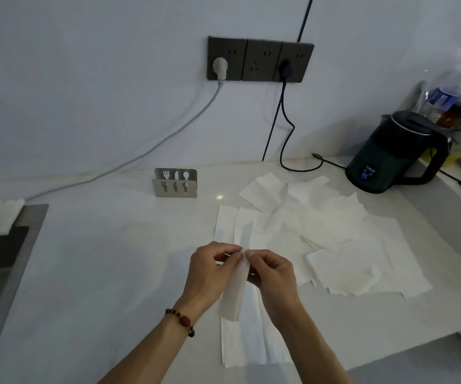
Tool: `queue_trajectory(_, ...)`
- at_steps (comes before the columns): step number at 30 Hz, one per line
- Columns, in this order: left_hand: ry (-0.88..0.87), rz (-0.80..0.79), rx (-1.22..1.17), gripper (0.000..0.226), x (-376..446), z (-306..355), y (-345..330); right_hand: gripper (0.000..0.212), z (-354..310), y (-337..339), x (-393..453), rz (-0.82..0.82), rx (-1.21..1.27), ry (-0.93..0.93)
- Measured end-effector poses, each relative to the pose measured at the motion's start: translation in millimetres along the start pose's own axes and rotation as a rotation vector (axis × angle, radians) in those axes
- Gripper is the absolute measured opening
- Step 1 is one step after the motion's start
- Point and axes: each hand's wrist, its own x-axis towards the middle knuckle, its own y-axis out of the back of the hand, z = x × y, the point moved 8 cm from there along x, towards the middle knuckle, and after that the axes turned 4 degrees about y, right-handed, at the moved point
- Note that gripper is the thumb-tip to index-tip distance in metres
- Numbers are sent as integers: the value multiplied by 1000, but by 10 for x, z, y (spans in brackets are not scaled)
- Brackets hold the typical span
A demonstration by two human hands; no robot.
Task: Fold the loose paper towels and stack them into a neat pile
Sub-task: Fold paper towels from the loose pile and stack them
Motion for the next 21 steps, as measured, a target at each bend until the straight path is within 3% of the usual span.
queue_trajectory(7, 18, -74, -39, 16, -55, 1, -36, 19, 162, 13, -62, -56, 271, -163)
queue_trajectory(13, 69, -262, -224, 30, -151, 143, -152, 20, 215, 71, -68, -66, 219, -195)
queue_trajectory(21, 113, -359, -242, 22, -204, 72, -226, 21, 229, 140, -80, -69, 185, -190)
